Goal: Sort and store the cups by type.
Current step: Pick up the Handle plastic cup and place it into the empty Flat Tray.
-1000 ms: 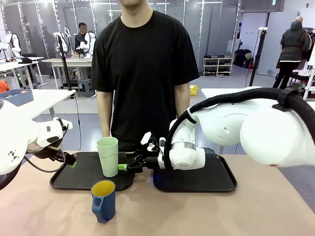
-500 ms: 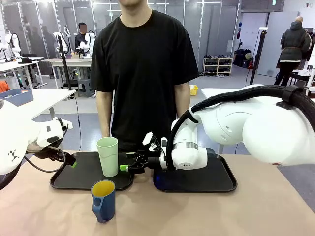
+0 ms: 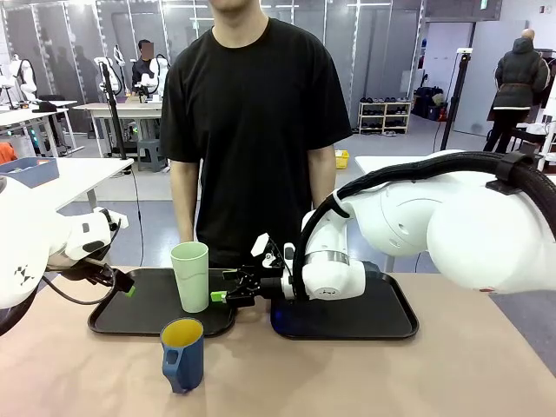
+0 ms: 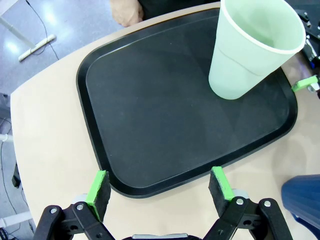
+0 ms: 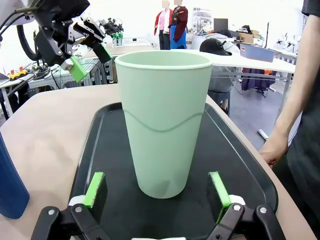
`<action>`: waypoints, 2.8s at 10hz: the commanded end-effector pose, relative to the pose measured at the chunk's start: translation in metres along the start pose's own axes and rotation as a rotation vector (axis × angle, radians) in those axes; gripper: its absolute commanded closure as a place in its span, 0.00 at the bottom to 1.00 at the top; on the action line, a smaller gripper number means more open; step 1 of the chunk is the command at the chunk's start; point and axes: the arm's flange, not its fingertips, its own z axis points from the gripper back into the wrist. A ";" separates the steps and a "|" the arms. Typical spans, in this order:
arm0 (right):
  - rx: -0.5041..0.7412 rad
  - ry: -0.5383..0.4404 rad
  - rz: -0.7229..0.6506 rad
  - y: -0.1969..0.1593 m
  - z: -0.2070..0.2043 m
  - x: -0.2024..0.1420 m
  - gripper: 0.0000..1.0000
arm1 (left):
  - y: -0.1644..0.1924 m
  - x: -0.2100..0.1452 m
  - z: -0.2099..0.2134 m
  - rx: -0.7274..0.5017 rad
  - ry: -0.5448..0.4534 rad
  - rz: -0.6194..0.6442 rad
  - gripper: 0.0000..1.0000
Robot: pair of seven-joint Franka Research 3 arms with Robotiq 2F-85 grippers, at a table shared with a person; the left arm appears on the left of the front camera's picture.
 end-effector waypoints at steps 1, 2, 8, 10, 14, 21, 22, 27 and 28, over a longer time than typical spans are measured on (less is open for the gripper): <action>-0.015 -0.004 -0.006 -0.003 -0.004 -0.001 0.00 | 0.000 0.001 0.001 0.002 -0.002 -0.001 0.00; -0.015 -0.004 -0.006 -0.003 -0.004 -0.001 0.00 | 0.000 0.001 0.001 0.002 -0.002 -0.001 0.00; -0.208 0.407 0.149 0.063 0.088 0.064 0.00 | 0.000 0.001 0.001 0.002 -0.002 -0.001 0.00; -0.248 0.578 0.194 0.098 0.127 0.094 0.00 | 0.000 0.001 0.001 0.002 -0.002 -0.001 0.00; -0.331 0.863 0.163 0.166 0.224 0.125 0.00 | 0.000 0.001 0.001 0.002 -0.002 -0.001 0.00; -0.298 1.177 -0.006 0.207 0.306 0.146 0.00 | 0.000 0.001 0.001 0.002 -0.002 -0.001 0.00; -0.278 1.205 -0.020 0.207 0.305 0.151 0.00 | 0.000 0.001 0.001 0.002 -0.002 -0.001 0.00; -0.277 1.210 0.011 0.205 0.312 0.145 0.00 | 0.000 0.001 0.001 0.002 -0.002 -0.001 0.00; -0.277 1.210 0.011 0.205 0.312 0.145 0.00 | 0.000 0.001 0.001 0.002 -0.002 -0.001 0.00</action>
